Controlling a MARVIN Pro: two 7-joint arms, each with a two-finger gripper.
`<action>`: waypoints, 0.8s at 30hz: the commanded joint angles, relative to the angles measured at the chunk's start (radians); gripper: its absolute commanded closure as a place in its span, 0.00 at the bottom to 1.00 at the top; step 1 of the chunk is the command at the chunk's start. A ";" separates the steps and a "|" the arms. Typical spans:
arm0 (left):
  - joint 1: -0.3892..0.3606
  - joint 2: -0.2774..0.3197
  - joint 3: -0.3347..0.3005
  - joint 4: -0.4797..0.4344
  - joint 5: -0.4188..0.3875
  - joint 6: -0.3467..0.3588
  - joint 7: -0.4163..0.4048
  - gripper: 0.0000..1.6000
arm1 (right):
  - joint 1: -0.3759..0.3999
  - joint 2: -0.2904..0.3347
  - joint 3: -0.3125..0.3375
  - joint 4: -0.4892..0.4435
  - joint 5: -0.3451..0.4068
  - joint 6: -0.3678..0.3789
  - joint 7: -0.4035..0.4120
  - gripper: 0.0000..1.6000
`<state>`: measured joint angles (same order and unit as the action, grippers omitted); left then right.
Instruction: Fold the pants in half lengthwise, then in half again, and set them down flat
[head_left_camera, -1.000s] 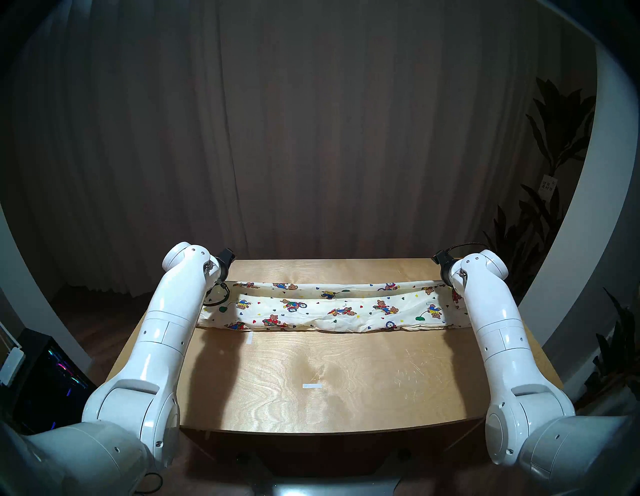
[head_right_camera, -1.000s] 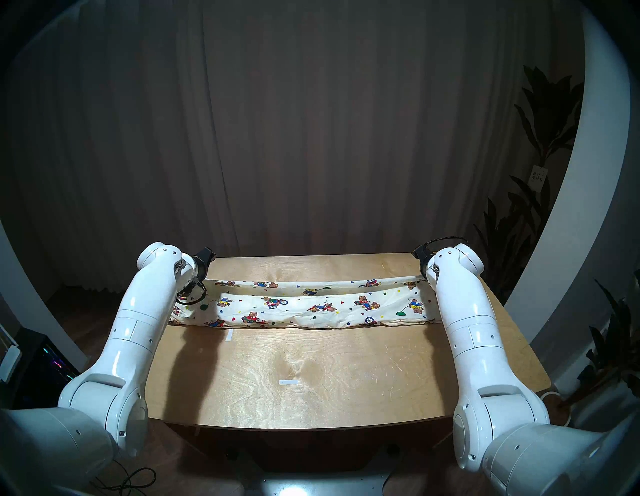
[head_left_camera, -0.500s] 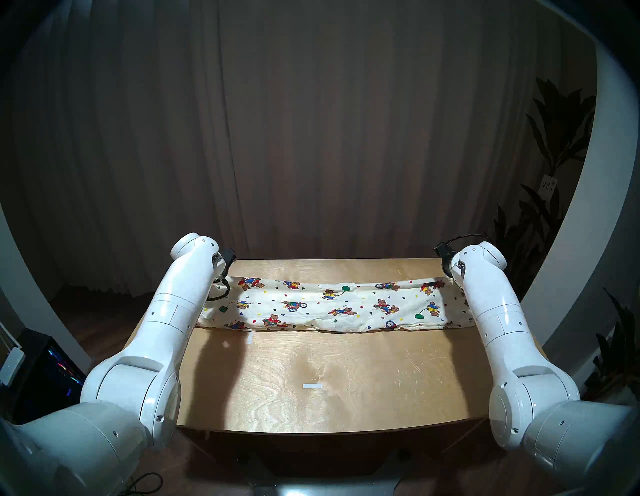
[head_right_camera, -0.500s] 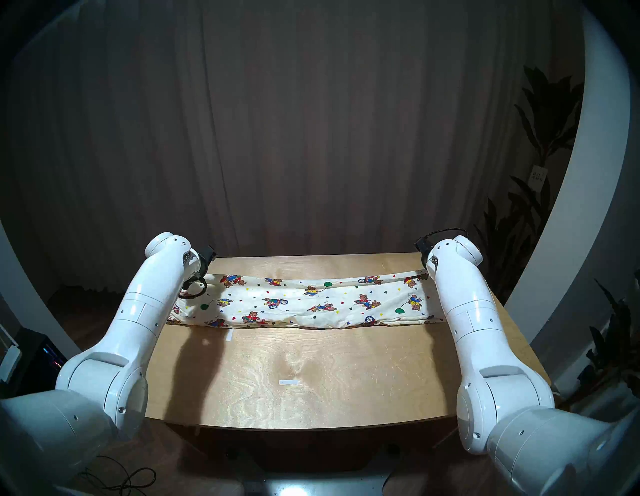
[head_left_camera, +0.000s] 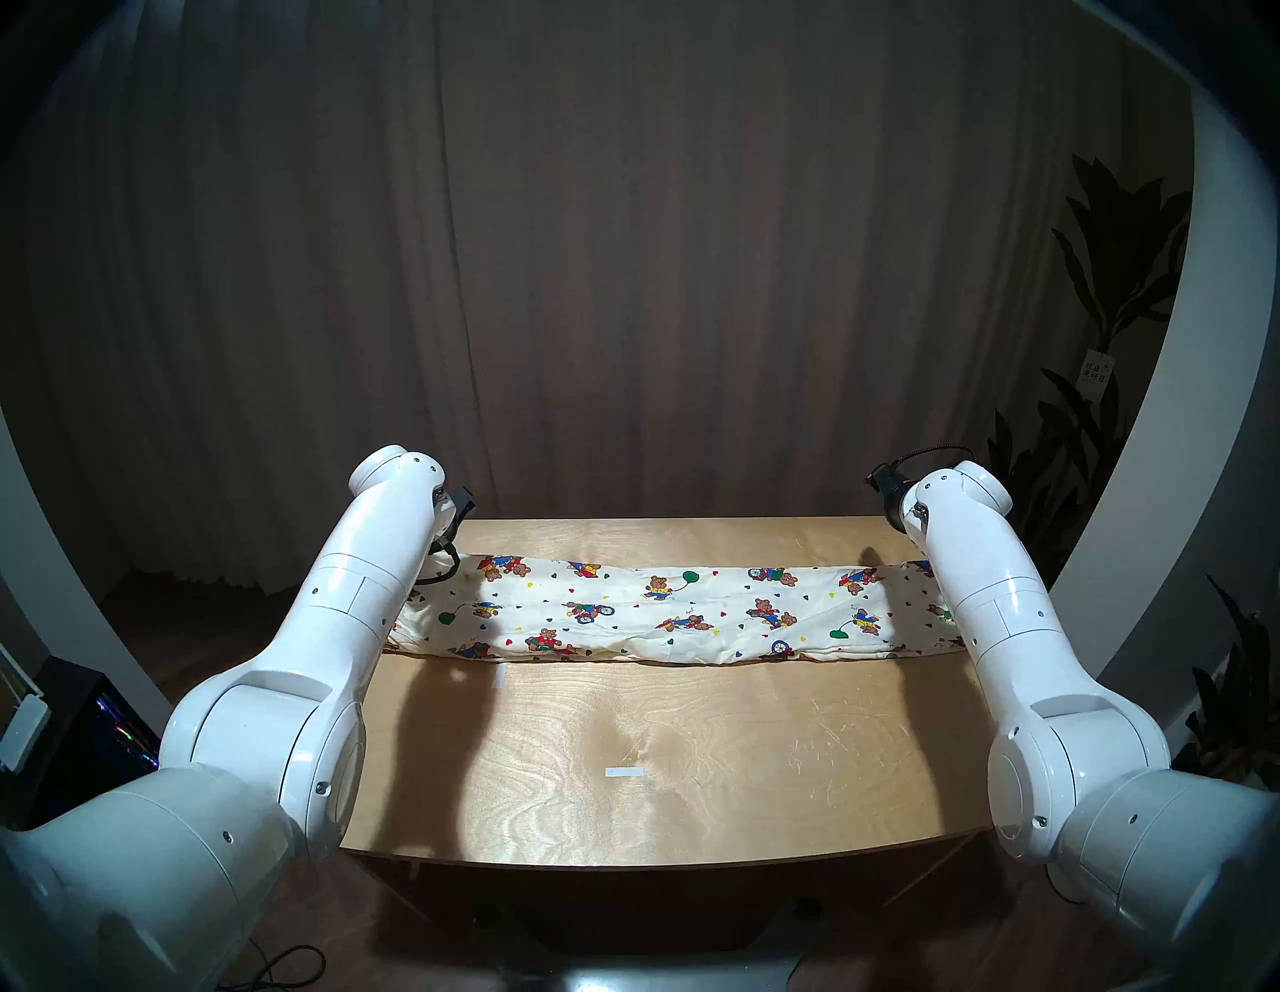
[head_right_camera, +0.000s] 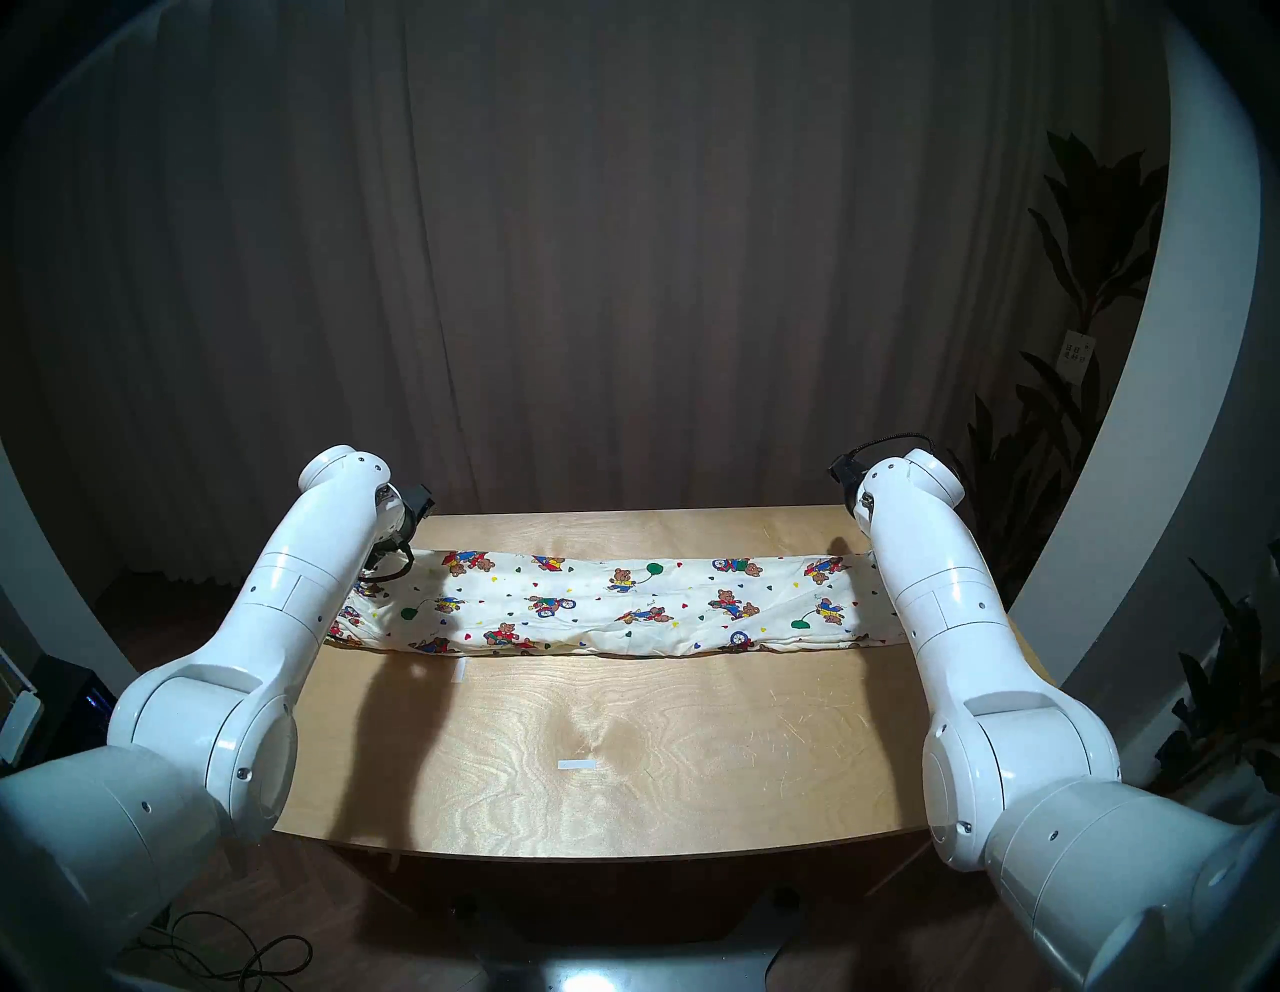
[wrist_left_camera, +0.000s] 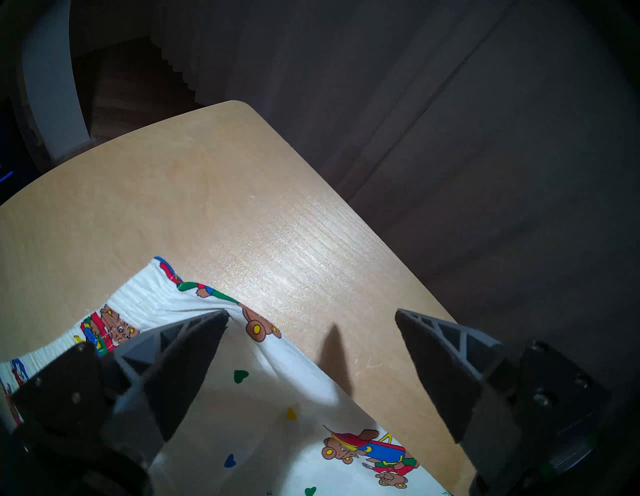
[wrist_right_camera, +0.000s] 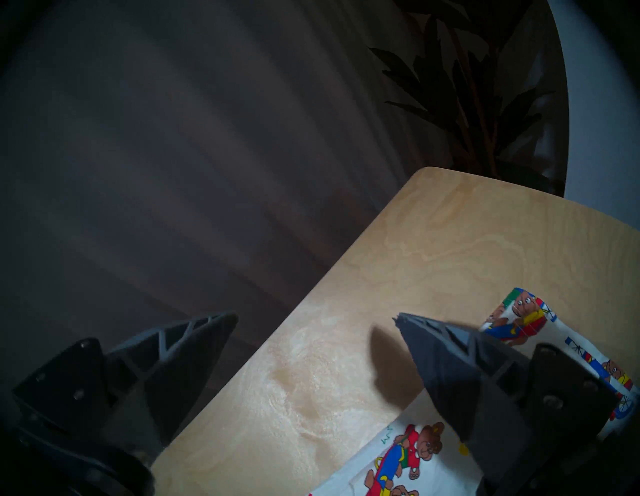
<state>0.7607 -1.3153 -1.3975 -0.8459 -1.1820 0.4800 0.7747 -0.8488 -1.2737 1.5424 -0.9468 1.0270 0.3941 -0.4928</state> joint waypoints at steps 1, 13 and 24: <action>-0.028 0.031 0.030 -0.115 0.042 -0.033 -0.074 0.00 | 0.019 0.005 -0.027 -0.114 -0.009 0.009 0.055 0.00; 0.160 0.108 0.027 -0.237 0.061 0.004 0.043 0.00 | -0.106 0.022 -0.041 -0.284 -0.002 0.056 0.059 0.00; 0.240 0.120 0.008 -0.379 0.056 0.027 0.095 0.00 | -0.194 0.052 -0.010 -0.409 0.013 0.082 0.057 0.00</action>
<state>0.9760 -1.2183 -1.3766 -1.1221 -1.1306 0.5177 0.8620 -0.9949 -1.2500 1.5065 -1.2535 1.0333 0.4737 -0.4349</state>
